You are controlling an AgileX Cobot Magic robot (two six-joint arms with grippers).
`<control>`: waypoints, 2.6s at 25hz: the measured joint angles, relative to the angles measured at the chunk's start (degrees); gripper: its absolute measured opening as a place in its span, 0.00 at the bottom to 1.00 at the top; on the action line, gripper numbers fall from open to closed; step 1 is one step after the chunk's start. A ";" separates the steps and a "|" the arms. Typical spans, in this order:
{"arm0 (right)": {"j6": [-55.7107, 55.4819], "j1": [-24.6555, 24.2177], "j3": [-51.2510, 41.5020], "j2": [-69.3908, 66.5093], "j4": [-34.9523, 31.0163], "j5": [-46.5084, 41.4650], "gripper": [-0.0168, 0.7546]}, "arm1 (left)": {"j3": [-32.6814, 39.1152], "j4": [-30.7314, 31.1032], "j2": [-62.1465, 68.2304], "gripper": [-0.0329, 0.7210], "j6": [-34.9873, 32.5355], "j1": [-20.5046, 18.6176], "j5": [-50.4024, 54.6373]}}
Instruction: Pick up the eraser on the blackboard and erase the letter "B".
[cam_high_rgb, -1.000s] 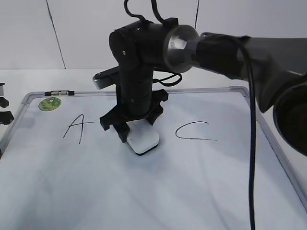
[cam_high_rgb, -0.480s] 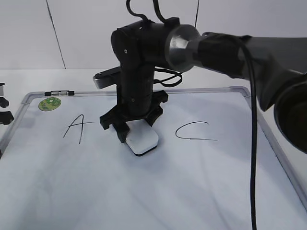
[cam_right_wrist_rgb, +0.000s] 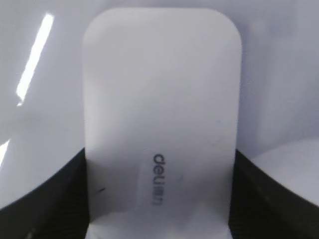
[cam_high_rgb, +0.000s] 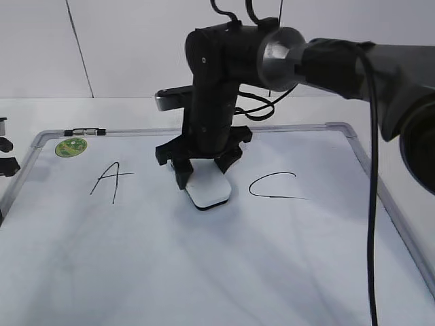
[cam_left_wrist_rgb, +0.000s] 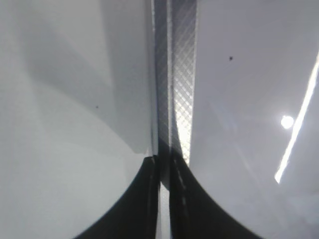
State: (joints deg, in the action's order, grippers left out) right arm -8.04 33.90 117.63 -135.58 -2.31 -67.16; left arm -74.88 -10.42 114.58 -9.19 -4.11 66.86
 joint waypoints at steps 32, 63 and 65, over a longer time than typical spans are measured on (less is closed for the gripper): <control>-1.48 -7.05 16.33 -2.57 0.14 -3.52 0.69 | 0.00 0.00 0.00 0.06 0.00 0.00 0.13; -8.50 -14.10 -23.40 29.17 14.81 -3.91 0.69 | 0.00 -0.13 0.00 0.06 0.00 0.00 0.13; -8.10 -15.67 -23.54 29.04 14.84 -3.91 0.69 | 0.00 -0.13 0.00 0.06 0.00 0.00 0.13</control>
State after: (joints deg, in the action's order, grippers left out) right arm -16.13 18.24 94.09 -106.54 12.52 -71.07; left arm -74.88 -10.55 114.58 -9.19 -4.11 66.99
